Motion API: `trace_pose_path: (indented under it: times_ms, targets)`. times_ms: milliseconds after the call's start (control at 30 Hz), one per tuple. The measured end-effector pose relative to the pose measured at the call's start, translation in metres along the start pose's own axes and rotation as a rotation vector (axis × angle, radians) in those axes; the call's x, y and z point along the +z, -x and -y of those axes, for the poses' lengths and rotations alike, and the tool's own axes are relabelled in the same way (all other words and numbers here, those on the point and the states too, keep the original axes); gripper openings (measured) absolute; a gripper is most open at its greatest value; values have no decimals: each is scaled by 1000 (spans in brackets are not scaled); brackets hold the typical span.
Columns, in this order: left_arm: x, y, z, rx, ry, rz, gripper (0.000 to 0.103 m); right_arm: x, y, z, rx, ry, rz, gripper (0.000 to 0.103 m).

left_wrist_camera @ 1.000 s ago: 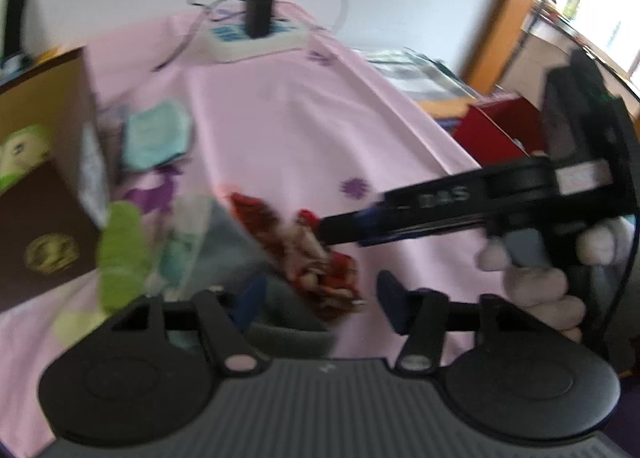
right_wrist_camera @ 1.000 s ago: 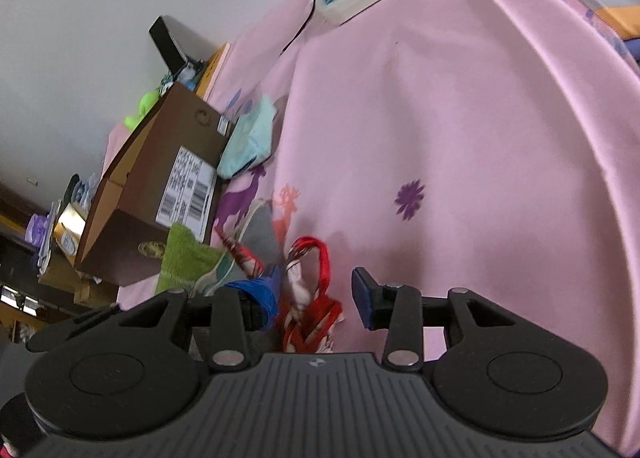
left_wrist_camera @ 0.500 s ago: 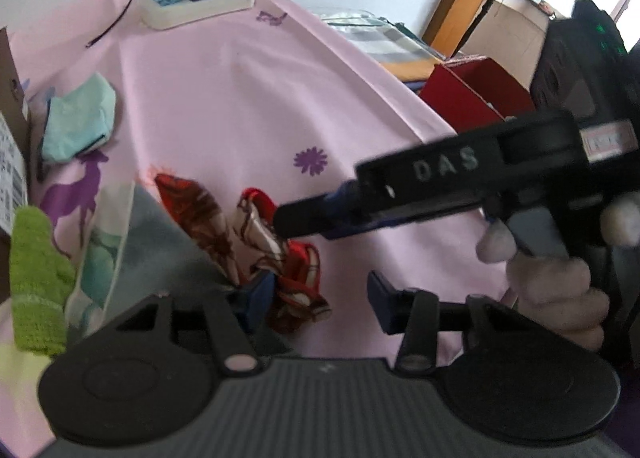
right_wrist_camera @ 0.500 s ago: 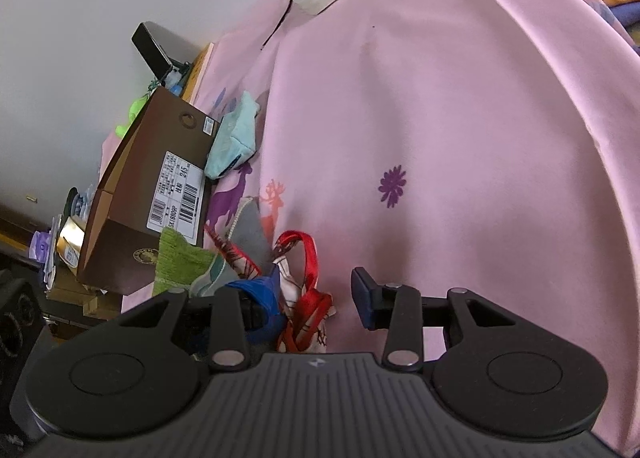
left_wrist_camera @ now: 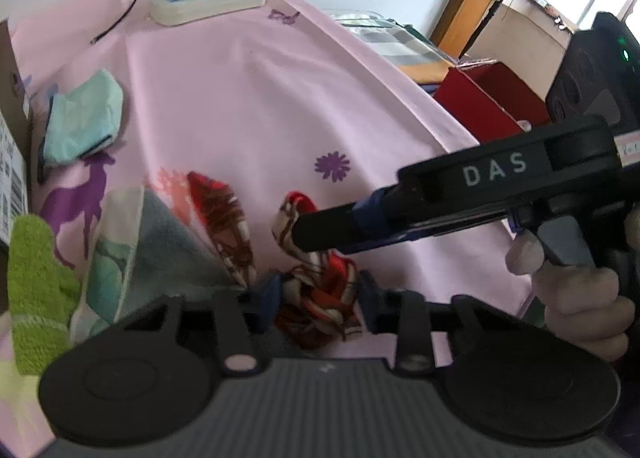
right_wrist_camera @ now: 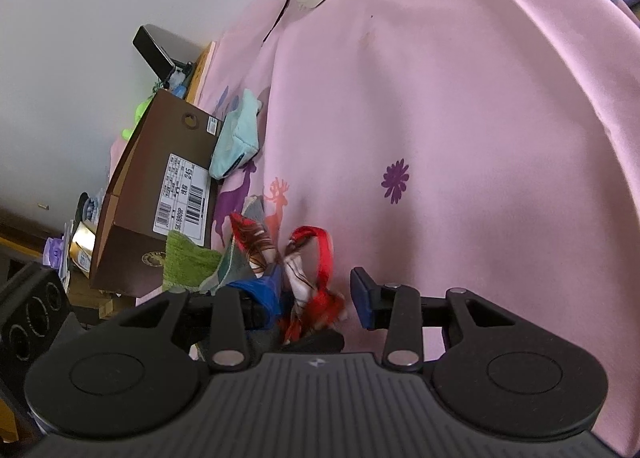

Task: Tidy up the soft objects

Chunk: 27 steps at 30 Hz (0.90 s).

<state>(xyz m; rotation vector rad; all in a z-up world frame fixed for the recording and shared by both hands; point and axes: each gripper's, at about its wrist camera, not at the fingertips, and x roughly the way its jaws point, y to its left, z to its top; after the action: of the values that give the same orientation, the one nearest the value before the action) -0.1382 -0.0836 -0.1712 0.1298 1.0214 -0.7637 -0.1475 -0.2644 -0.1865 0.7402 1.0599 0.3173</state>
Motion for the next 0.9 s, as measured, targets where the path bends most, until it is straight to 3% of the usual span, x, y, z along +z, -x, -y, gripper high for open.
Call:
trace_pose_path:
  times_ms: [133,333,533,733,900]
  targets:
    - [2,4,1,-1,12,21,21,2,0,1,9,-4,-4,21]
    - [13,29,-1,-15,34,111,19,9,7,3,53,-40,17,21]
    - [23,63,-8,-50,74,220,19,18,17,-10,177,-73,59,20]
    - [29,111,-19,-86,85,348,19,24,27,-54,283,24,108,20]
    - [26,159,-46,-71,113,459,19,31,21,-106,358,98,133,21]
